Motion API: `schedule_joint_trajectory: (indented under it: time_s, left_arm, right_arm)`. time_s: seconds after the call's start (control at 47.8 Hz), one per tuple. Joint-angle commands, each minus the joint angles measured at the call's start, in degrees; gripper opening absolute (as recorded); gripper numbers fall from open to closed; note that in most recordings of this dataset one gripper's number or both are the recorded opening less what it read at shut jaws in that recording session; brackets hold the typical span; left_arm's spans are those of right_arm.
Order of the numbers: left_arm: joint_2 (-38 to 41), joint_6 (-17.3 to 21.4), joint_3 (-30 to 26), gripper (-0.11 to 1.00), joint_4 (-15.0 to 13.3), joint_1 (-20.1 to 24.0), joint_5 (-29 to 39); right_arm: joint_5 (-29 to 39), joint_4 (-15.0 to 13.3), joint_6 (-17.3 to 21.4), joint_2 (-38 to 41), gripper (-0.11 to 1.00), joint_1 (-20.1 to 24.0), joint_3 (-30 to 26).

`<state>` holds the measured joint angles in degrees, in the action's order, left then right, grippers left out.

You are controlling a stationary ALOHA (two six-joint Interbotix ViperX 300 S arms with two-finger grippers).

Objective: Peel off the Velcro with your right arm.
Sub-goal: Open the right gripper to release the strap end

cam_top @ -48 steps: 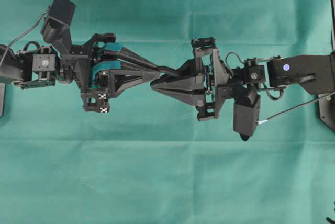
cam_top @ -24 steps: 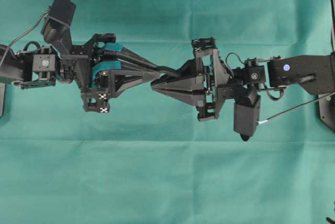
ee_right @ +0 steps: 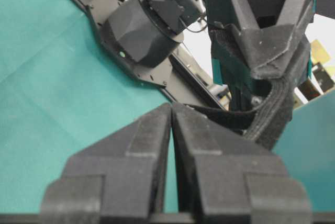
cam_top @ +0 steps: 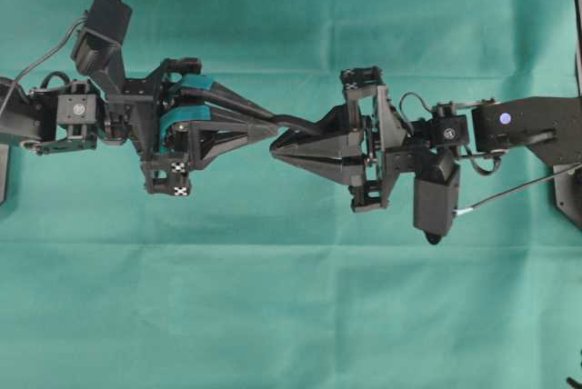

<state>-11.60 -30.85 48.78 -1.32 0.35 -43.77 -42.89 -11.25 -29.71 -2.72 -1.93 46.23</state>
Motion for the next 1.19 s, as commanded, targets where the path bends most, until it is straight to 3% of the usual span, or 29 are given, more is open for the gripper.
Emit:
schedule_joint_trajectory:
  time_s: [0.0,0.188,1.171]
  left_arm:
    - [-0.88,-0.09,-1.49,0.12,0.0,0.09,-0.7]
    - [-0.88,-0.09,-1.23,0.12,0.0,0.09,-0.62]
    - [-3.16,-0.26,1.32,0.12,0.0,0.18,-0.62]
  right_arm:
    - [-0.18,0.0,0.26,-1.14,-0.07,0.26,-0.26]
    - [-0.44,0.0,0.26,-1.14,0.11,0.7,-0.18]
    - [-0.53,0.88,0.44,-10.9,0.11,1.93,9.23]
